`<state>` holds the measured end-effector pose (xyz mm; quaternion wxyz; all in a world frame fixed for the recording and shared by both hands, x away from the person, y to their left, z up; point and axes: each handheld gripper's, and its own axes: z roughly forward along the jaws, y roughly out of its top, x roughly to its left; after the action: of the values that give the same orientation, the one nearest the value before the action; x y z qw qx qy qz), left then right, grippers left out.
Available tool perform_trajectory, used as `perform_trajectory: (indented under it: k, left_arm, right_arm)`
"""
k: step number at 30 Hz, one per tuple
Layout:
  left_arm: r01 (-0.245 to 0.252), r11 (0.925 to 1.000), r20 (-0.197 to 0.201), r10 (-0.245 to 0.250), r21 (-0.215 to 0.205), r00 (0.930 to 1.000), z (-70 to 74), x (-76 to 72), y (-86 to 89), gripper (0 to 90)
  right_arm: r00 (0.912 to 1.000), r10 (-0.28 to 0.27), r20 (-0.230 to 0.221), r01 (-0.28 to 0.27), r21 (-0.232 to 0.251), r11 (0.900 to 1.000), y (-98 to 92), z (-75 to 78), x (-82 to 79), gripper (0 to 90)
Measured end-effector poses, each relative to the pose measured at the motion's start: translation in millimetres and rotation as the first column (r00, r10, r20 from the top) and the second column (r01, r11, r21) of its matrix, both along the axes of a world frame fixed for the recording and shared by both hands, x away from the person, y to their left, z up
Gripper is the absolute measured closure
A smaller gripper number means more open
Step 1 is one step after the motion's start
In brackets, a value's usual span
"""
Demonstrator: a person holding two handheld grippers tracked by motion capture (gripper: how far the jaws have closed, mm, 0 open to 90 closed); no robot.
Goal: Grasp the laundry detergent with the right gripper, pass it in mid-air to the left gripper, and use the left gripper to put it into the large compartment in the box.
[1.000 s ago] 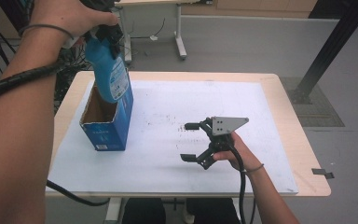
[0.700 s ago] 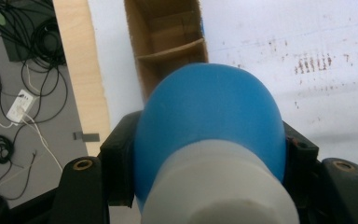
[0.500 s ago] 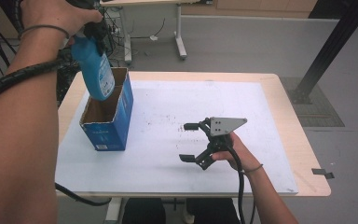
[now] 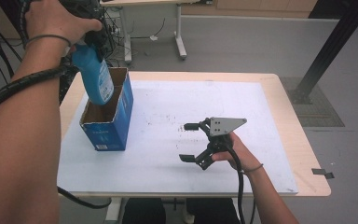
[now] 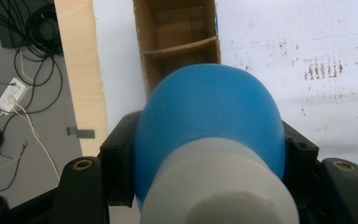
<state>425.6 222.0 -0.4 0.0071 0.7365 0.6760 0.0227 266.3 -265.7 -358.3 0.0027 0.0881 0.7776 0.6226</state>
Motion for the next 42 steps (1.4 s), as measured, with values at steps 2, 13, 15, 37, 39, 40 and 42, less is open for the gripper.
perform_trajectory:
  k: [2, 13, 15, 37, 39, 40, 42]
  left_arm:
    - [0.003, 1.0, -0.002, -0.003, 0.002, 1.0, -4.5, 0.4, 0.9, 37.7]
    - [0.001, 1.0, -0.012, -0.001, 0.001, 0.9999, -24.2, 0.1, 5.5, 37.7]
    - [0.003, 1.0, -0.02, -0.003, 0.004, 0.9998, -30.9, 0.4, 5.3, 37.7]
    - [-0.014, 0.9999, -0.054, 0.014, -0.002, 0.9984, -80.9, 2.1, 11.8, 37.7]
    - [-0.015, 0.9999, -0.051, 0.015, -0.001, 0.9986, -84.9, 1.2, 11.5, 37.7]
    - [-0.015, 0.9999, -0.052, 0.015, 0.0, 0.9985, -88.7, 0.9, 11.5, 37.7]
    - [-0.014, 0.9999, -0.051, 0.014, 0.0, 0.9986, -90.4, 0.5, 11.2, 37.7]
  right_arm:
    - [1.0, 0.0, 0.002, 0.0, 0.0, 1.0, -0.4, -0.2, -0.1, 0.4]
    - [0.9999, -0.017, 0.0, 0.017, -0.003, 1.0, 0.3, -0.1, -2.9, 0.9]
    - [0.9998, -0.019, 0.0, 0.019, -0.004, 1.0, 0.5, -0.2, -3.4, 0.9]
    - [0.9995, -0.03, 0.001, 0.03, 0.002, 1.0, -1.8, 0.5, -5.3, 1.1]
    - [0.9995, -0.031, 0.0, 0.031, 0.004, 1.0, -2.5, 0.1, -5.5, 1.2]
    - [0.9995, -0.031, 0.001, 0.031, 0.003, 1.0, -3.1, -0.1, -5.6, 1.2]
    - [0.9994, -0.033, -0.001, 0.033, 0.002, 0.999, -3.4, -0.5, -6.1, 1.2]
